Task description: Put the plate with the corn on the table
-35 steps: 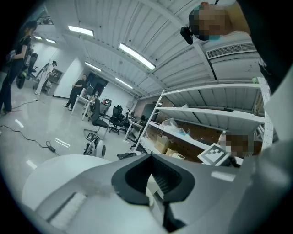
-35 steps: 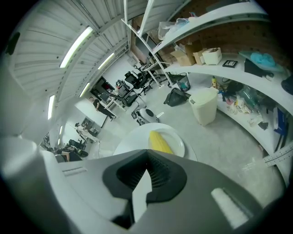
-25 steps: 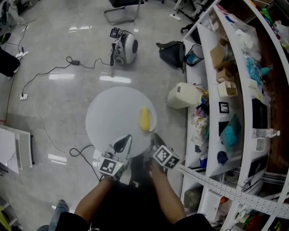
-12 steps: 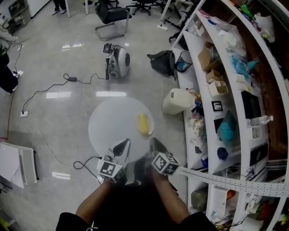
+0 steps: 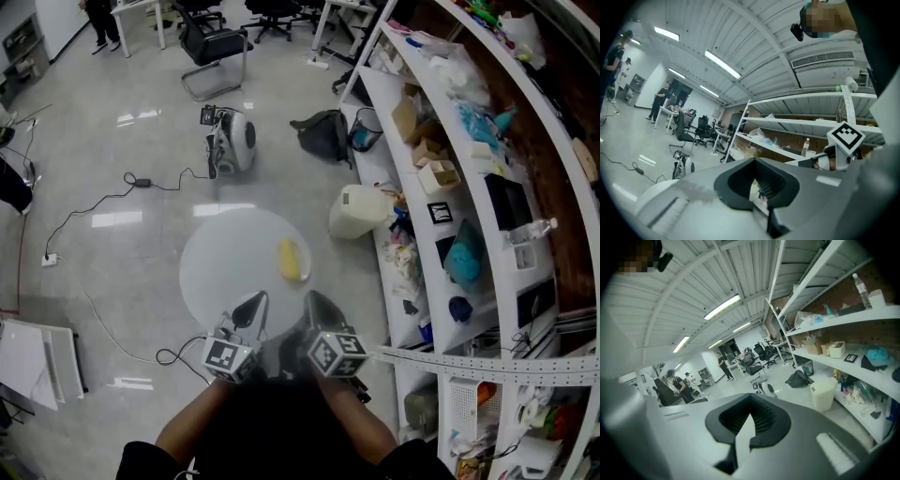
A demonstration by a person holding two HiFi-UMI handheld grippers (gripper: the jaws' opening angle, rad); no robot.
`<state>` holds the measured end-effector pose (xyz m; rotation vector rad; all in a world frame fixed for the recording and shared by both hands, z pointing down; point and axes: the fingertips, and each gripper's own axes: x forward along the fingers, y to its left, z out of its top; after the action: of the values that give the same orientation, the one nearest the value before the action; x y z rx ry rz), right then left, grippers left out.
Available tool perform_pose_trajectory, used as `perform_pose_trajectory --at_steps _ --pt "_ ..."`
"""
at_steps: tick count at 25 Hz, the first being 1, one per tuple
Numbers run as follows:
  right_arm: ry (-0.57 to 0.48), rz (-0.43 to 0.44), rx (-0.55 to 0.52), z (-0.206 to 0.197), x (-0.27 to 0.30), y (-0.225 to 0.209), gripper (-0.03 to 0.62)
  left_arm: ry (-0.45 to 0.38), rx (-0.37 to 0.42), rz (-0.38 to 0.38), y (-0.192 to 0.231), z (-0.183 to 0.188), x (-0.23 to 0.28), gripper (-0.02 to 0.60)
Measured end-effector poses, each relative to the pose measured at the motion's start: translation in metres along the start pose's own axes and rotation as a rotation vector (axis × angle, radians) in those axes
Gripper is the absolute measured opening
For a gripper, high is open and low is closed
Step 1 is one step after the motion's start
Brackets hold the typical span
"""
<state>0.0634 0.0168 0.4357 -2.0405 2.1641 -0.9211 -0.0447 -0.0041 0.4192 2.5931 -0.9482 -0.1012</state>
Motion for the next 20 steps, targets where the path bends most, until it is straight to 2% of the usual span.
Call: perform_pose_trajectory --at_steps 4,20 --pt "-0.026 0.017 -0.049 0.006 -0.016 0.007 0.009 -0.017 0.014 -0.019 -0.011 0.010 -0.001 0.005" --pt "-0.067 0.063 -0.061 0.002 -0.033 0.016 0.008 0.011 0.038 -0.051 -0.025 0.003 -0.002 0.005"
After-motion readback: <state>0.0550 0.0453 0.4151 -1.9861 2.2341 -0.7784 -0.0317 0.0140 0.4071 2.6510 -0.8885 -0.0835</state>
